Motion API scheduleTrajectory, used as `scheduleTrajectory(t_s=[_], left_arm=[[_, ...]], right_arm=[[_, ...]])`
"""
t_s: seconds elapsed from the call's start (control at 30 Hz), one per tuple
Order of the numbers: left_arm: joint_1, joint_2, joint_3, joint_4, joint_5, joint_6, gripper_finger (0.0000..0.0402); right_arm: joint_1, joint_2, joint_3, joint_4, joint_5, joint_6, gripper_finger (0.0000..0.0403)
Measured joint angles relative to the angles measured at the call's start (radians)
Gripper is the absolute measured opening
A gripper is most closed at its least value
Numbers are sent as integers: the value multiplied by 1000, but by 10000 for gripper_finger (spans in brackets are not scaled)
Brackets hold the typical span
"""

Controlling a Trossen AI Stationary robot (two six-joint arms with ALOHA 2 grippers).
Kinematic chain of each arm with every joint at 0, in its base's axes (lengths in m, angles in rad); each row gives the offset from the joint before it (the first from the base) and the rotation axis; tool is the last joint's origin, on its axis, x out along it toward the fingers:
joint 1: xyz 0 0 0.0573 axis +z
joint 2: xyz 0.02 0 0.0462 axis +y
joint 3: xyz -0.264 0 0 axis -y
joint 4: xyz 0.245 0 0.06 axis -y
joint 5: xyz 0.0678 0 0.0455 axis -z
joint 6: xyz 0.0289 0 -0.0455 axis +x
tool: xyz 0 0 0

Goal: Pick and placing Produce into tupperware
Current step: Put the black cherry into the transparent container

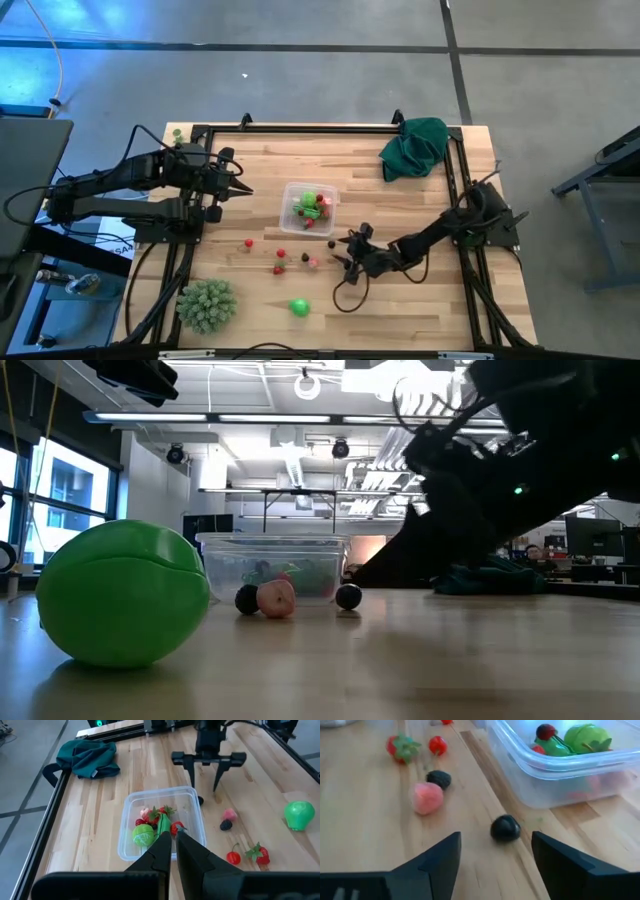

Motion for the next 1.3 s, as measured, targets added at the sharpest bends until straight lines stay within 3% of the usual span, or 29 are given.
scheduleTrajectory(t_s=[0.4,1.3], left_arm=[[0,0,0,0,-27,0,19],[0,0,0,0,-44,0,19]], right_arm=[[-16,90,61,-3,40,62,240],[-47,92,60,24,12,74,238]])
